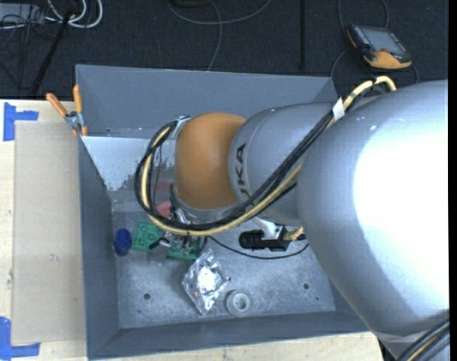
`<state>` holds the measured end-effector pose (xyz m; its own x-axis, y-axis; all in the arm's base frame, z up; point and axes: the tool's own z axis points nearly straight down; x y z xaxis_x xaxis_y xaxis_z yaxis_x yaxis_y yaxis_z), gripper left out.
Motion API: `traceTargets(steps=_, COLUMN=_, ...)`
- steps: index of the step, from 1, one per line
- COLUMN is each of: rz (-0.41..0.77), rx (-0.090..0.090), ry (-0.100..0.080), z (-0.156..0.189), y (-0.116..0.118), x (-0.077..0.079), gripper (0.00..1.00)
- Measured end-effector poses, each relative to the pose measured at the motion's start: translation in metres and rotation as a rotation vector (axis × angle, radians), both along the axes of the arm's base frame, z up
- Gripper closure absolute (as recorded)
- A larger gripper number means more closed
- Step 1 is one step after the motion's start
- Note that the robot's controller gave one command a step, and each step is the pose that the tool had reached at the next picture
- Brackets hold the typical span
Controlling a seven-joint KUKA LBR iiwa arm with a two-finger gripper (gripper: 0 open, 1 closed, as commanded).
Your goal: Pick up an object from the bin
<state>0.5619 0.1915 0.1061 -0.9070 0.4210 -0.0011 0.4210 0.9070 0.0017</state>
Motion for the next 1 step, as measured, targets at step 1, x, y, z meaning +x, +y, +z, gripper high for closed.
traceTargets(steps=1, rz=0.001, rx=0.001, ry=-0.004, z=0.068, y=-0.0001, x=0.0018, gripper=1.0)
